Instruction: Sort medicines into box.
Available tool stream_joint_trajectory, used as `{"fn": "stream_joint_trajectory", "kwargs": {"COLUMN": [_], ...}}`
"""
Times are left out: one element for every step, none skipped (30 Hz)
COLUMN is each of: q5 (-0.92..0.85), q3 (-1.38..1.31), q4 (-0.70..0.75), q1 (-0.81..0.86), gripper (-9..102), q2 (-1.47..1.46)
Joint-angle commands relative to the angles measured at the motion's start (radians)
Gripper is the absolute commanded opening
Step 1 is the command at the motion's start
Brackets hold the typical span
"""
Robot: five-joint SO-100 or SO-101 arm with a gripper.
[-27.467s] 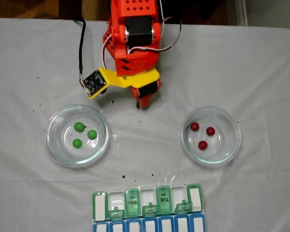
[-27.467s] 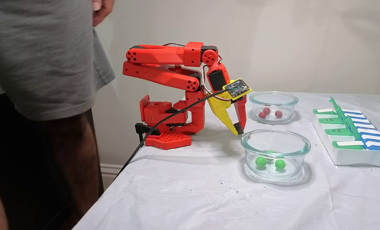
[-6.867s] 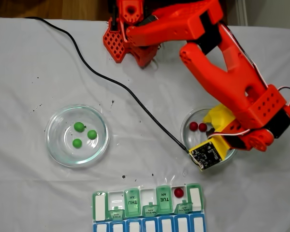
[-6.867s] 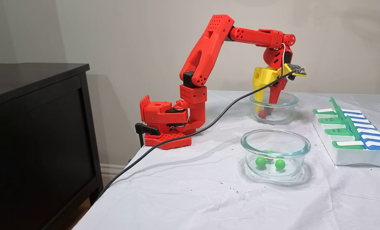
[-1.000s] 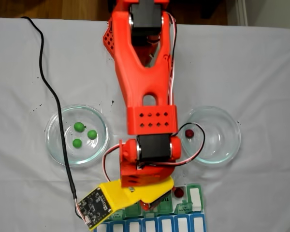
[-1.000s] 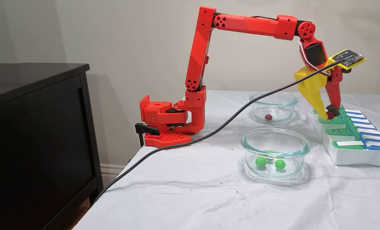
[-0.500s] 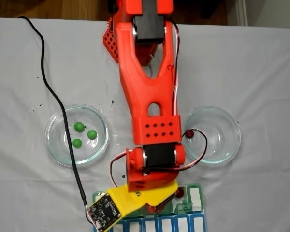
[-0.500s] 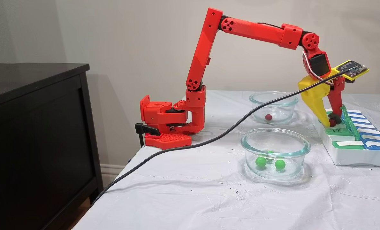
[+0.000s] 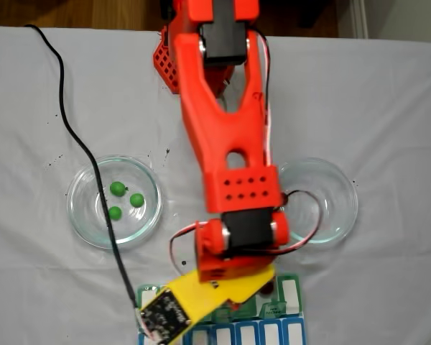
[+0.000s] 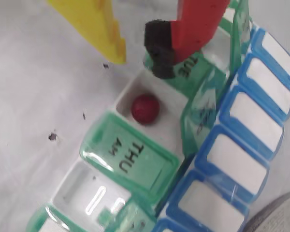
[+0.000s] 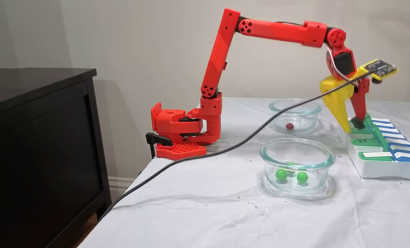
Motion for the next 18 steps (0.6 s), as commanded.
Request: {"fn": "stream_joint_trajectory", "kwargs": {"q5": [-0.026, -0.032, -0.032, -0.029, -0.035, -0.043, -0.052, -0.071, -0.100, -0.129, -0.152, -0.173, -0.192, -0.202, -0.207, -0.207, -0.209, -0.212], "q3": [-0.104, -0.114, -0.133, -0.150, -0.156, -0.153, -0.138, -0.120, -0.100, -0.087, -0.078, -0.067, -0.049, -0.025, 0.003, 0.031, 0.052, 0.074], "q4": [0.081, 0.100, 0.130, 0.156, 0.170, 0.173, 0.166, 0.156, 0.150, 0.147, 0.149, 0.152, 0.153, 0.156, 0.155, 0.150, 0.149, 0.146], "q1": [-0.087, -0.104, -0.127, -0.149, -0.178, -0.207, -0.236, -0.264, -0.290, -0.311, -0.328, -0.342, -0.359, -0.374, -0.390, -0.402, -0.413, -0.422], "gripper": [0, 0, 0, 0, 0, 0, 0, 0, 0, 0, 0, 0, 0, 0, 0, 0, 0, 0], "q2": [0.186, 0.198, 0.204, 0.209, 0.215, 0.225, 0.239, 0.252, 0.262, 0.267, 0.267, 0.262, 0.261, 0.258, 0.258, 0.258, 0.262, 0.272]}}
